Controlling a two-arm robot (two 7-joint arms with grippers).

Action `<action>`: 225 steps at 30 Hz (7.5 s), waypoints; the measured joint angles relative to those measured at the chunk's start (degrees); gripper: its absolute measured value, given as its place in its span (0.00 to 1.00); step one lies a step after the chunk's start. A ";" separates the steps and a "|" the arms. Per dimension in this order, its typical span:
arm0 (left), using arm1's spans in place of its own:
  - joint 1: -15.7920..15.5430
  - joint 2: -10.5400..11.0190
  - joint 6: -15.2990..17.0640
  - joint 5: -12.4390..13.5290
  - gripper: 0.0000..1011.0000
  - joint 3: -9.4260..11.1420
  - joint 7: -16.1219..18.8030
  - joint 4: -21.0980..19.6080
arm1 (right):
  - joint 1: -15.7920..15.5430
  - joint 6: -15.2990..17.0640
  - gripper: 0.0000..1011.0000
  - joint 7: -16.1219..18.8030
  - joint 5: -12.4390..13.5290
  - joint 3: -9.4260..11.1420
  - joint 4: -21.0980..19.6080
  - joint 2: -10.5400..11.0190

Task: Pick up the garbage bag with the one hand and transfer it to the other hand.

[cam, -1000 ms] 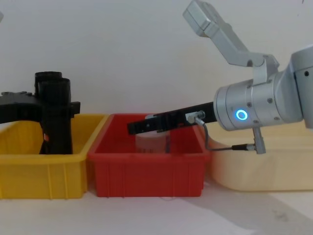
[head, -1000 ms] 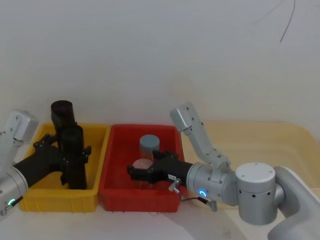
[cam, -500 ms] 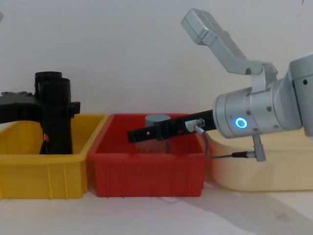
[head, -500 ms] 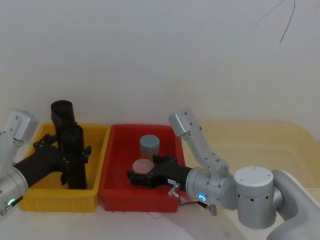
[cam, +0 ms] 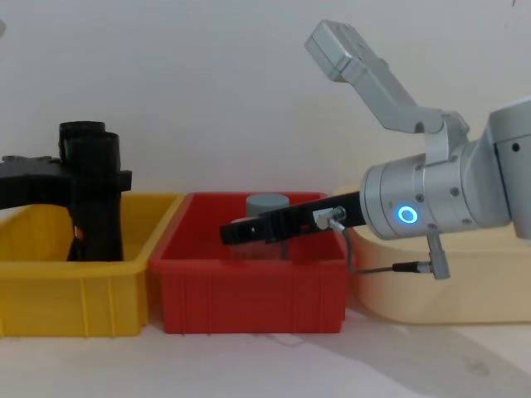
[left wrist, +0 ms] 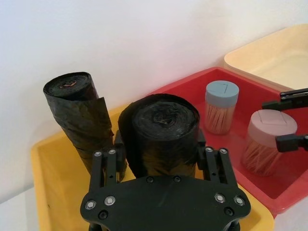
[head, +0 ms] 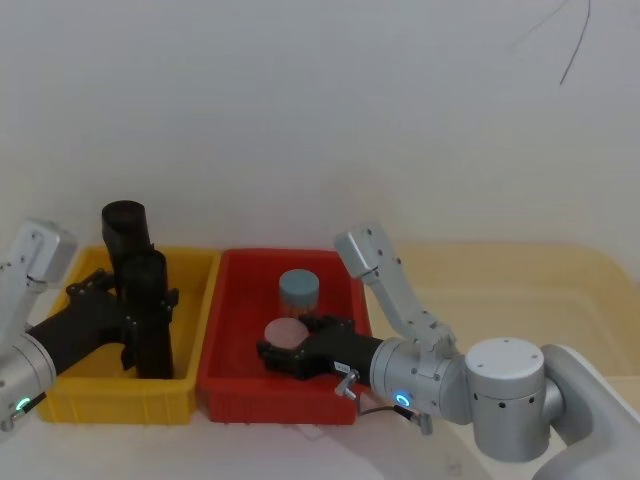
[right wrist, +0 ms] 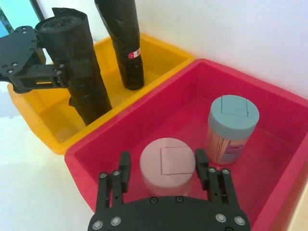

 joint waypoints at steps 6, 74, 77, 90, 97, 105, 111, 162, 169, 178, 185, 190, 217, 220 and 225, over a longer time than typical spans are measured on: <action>0.00 0.00 0.00 0.00 0.65 0.00 0.00 0.00 | -0.03 -0.19 0.66 0.00 -0.10 -0.03 0.06 -0.03; -4.95 -0.15 -2.29 0.14 0.48 -3.29 0.29 -6.50 | 2.04 -5.65 0.65 0.22 0.94 2.80 -7.91 1.45; -6.94 -0.58 -2.81 -0.07 0.48 -3.21 -0.11 -6.51 | 2.39 -6.21 0.65 -0.64 0.82 3.63 -9.22 1.99; -16.17 -3.96 -6.16 -0.96 0.48 -0.22 -4.04 -1.86 | 2.78 -6.73 0.65 -5.50 -0.78 8.40 -14.52 4.59; -20.95 -6.57 -8.43 -1.59 0.48 2.03 -6.80 2.63 | 2.19 -5.94 0.65 -8.28 -1.74 11.04 -16.47 5.82; -25.38 -9.59 -10.12 -3.26 0.48 4.12 -10.34 8.21 | 1.41 -4.43 0.65 -10.77 -2.77 13.28 -17.73 6.87; -28.31 -12.11 -11.15 -5.43 0.48 5.53 -13.98 13.36 | 0.51 -3.34 0.65 -12.09 -3.32 14.50 -18.14 7.36; -46.24 -29.43 -22.34 -11.12 0.48 10.12 -29.86 59.66 | -1.51 0.03 0.97 -17.39 -6.93 18.63 -11.90 7.00; -46.90 -29.96 -22.86 -11.13 0.48 10.16 -30.23 61.18 | -1.63 0.06 0.99 -17.60 -7.03 18.82 -11.86 6.97; -47.37 -30.36 -23.20 -11.13 0.48 10.18 -30.49 62.29 | -1.55 -0.57 0.99 -15.93 -7.00 18.41 -11.91 7.18; -47.53 -30.50 -23.34 -11.13 0.48 10.18 -30.58 62.70 | -1.00 -1.68 0.99 -12.91 -6.51 17.41 -12.00 7.27; -47.61 -30.58 -23.39 -11.12 0.48 10.18 -30.63 62.90 | -0.12 -2.45 0.99 -10.58 -6.19 16.18 -11.66 6.71; -47.75 -30.69 -23.51 -11.12 0.48 10.17 -30.72 63.22 | 5.35 -2.89 0.99 -6.85 -9.09 10.61 -5.99 2.46; -47.75 -30.70 -23.51 -11.12 0.48 10.17 -30.72 63.24 | 5.76 -2.67 0.99 -6.50 -9.41 10.34 -5.54 2.31; -47.75 -30.70 -23.52 -11.12 0.48 10.17 -30.71 63.25 | 6.54 -2.49 0.99 -5.95 -9.85 9.96 -4.52 1.98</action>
